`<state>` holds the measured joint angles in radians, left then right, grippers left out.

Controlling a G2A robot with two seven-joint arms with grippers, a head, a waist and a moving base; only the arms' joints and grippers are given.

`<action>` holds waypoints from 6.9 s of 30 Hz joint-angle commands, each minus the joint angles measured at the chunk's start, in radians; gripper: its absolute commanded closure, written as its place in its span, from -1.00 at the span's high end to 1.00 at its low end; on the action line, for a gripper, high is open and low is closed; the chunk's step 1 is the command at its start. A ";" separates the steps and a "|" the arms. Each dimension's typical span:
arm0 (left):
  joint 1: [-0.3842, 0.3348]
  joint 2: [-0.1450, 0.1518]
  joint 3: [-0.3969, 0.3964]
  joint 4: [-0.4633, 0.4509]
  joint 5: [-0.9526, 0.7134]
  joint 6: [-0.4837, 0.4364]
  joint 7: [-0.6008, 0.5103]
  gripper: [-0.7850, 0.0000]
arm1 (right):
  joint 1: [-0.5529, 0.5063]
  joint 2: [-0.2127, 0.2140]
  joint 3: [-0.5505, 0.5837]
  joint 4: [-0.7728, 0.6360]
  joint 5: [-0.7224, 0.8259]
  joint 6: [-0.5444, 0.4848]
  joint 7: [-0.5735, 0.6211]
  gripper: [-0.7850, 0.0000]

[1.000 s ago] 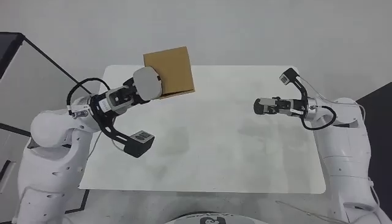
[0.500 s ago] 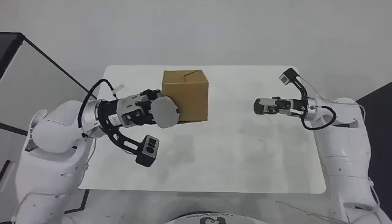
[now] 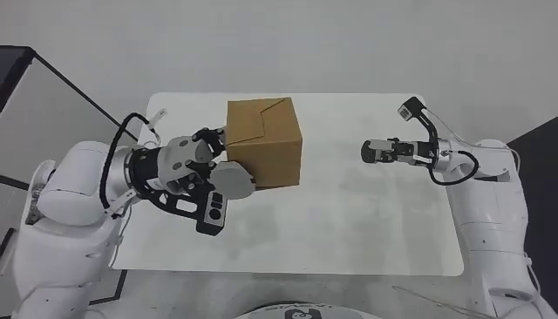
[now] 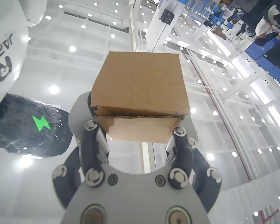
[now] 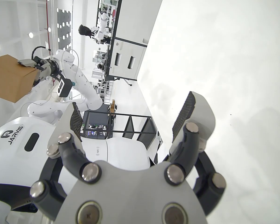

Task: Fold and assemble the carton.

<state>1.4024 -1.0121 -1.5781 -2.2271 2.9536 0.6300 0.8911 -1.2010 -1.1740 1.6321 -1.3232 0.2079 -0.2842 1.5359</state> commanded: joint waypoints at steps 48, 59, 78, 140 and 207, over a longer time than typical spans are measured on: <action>0.011 0.020 0.006 0.090 -0.372 -0.494 -0.021 -1.00 | 0.000 0.000 0.000 0.000 0.000 0.000 0.000 1.00; 0.036 0.018 0.007 0.104 -0.518 -0.678 -0.104 -1.00 | 0.000 0.000 0.000 0.000 0.000 0.000 0.000 1.00; 0.020 0.006 0.066 0.216 -1.008 -1.116 -0.241 -1.00 | 0.000 0.000 0.000 0.000 0.000 0.000 0.000 1.00; 0.022 0.003 0.134 0.267 -2.747 -1.274 -1.189 -1.00 | 0.000 0.000 0.000 0.000 0.000 0.000 0.000 1.00; -0.064 0.001 0.089 0.248 -2.953 -1.259 -1.630 -1.00 | 0.000 0.000 0.000 0.000 0.000 0.000 0.000 1.00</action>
<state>1.3385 -1.0108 -1.4943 -1.9744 -0.1474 -0.6065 -0.7483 -1.2010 -1.1740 1.6321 -1.3232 0.2079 -0.2842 1.5359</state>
